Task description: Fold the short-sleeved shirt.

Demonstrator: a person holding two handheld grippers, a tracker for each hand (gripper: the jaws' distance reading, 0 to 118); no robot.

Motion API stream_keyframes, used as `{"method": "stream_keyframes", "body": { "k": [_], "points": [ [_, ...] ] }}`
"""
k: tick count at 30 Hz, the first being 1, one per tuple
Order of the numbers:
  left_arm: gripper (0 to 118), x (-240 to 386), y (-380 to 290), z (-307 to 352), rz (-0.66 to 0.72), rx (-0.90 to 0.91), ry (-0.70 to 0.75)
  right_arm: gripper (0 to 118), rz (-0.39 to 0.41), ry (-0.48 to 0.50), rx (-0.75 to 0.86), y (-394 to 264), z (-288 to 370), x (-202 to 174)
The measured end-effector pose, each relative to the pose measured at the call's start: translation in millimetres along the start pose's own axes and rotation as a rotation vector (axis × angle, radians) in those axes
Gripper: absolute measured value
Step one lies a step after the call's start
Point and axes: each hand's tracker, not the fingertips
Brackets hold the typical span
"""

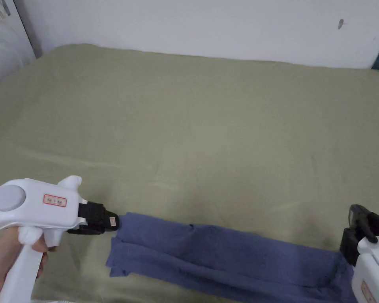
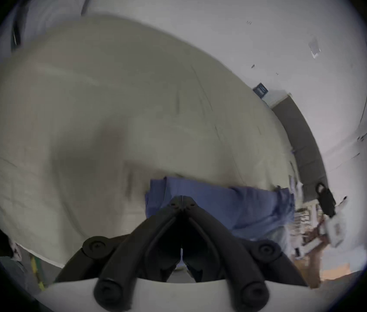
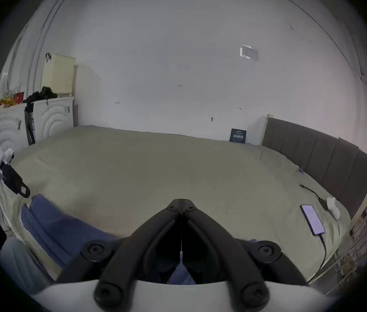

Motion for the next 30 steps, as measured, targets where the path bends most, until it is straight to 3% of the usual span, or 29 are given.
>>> {"method": "stream_keyframes", "body": {
  "k": [4, 5, 6, 7, 8, 10, 16, 21, 22, 23, 24, 25, 26, 27, 30],
  "points": [
    [1, -23, 5, -6, 0.062, -0.032, -0.082, 0, 0.016, -0.017, 0.011, -2, 0, -14],
    [7, -25, 5, -9, 0.066, -0.043, -0.106, 0, 0.017, -0.019, 0.014, -1, 0, -17],
    [28, -26, 4, -11, 0.079, -0.053, -0.146, 0, 0.017, -0.019, 0.015, -1, -1, -19],
    [81, -29, 4, -13, 0.081, -0.071, -0.170, 0, 0.016, -0.017, 0.014, -1, -1, -22],
    [118, -29, 3, -17, 0.074, -0.073, -0.180, 0, 0.015, -0.010, 0.011, -1, -2, -24],
    [111, -25, 0, -30, 0.051, -0.092, -0.182, 0, 0.013, 0.001, 0.005, -1, -2, -30],
    [111, -34, 3, -46, 0.129, -0.115, -0.331, 0, -0.018, 0.031, -0.014, 0, -4, -40],
    [106, -17, -10, -61, 0.115, -0.144, -0.324, 0, -0.008, 0.049, -0.011, 2, -1, -44],
    [98, -15, -13, -61, 0.126, -0.139, -0.329, 0, -0.015, 0.054, -0.008, 3, 0, -44],
    [75, -13, -12, -58, 0.126, -0.132, -0.307, 0, -0.017, 0.053, -0.008, 4, 1, -44],
    [25, -12, -16, -60, 0.126, -0.123, -0.249, 0, -0.018, 0.056, -0.004, 5, 2, -43],
    [7, -11, -21, -63, 0.113, -0.132, -0.129, 0, -0.018, 0.059, -0.001, 6, 3, -42],
    [7, -15, -24, -62, 0.102, -0.126, -0.082, 0, -0.016, 0.058, 0.000, 7, 4, -42],
    [7, -16, -22, -59, 0.123, -0.117, -0.191, 0, -0.017, 0.061, 0.003, 9, 6, -40],
    [7, -13, -23, -36, 0.133, -0.024, -0.138, 0, -0.023, 0.066, 0.010, 14, 11, -35]
  ]
}}
